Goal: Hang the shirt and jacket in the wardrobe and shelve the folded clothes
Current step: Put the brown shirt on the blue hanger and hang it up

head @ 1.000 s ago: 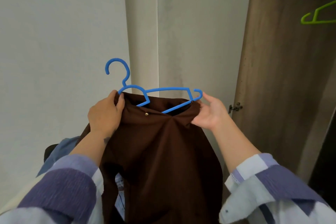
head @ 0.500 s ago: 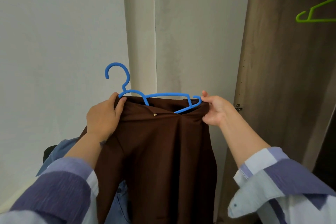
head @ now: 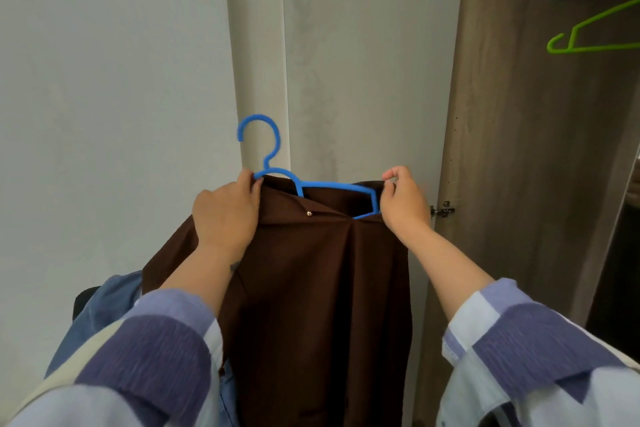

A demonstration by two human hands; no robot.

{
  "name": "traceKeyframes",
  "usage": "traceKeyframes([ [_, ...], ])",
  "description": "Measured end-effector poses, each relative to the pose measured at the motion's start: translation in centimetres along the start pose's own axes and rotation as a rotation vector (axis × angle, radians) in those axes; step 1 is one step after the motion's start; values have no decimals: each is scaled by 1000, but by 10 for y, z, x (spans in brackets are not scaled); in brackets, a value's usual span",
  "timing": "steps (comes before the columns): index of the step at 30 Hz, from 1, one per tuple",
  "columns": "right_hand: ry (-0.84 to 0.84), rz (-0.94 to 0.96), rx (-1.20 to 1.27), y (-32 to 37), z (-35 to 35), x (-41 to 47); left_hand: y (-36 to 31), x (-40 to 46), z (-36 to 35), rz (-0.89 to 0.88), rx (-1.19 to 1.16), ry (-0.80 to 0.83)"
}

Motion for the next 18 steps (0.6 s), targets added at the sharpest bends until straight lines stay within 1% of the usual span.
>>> traceKeyframes([
  [2,84,133,-13,14,-5,-4,-13,-1,-5,-44,15,24],
  [3,141,158,32,22,-9,-6,-20,-2,-7,-45,3,32],
  [5,282,95,148,31,-13,-11,-29,-1,-10,-18,-31,40],
  [6,336,62,165,30,-13,-12,-32,0,-10,-1,-44,38],
  [8,393,82,78,21,-11,-18,-35,3,-9,37,-83,22],
  [9,374,117,1,15,-10,-21,-37,4,-7,52,-117,15],
  [10,303,154,-80,11,-6,-23,-39,6,-6,61,-161,15],
  [13,-77,313,-285,9,8,-21,-52,9,-4,42,-285,37],
  [14,-153,380,-325,12,13,-19,-57,9,-4,28,-322,48],
  [16,-179,491,-351,19,21,-13,-66,8,-6,-7,-399,76],
  [18,-150,549,-334,22,27,-9,-73,6,-9,-41,-448,103],
])
Point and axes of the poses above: each hand's wrist, its own x-axis towards the middle knuckle, its own z-axis out of the back of the hand, y = z × x, the point moved 2 cm from there along x, towards the middle knuckle, and after that the axes turned 10 degrees about -x, right-handed, at the moved point
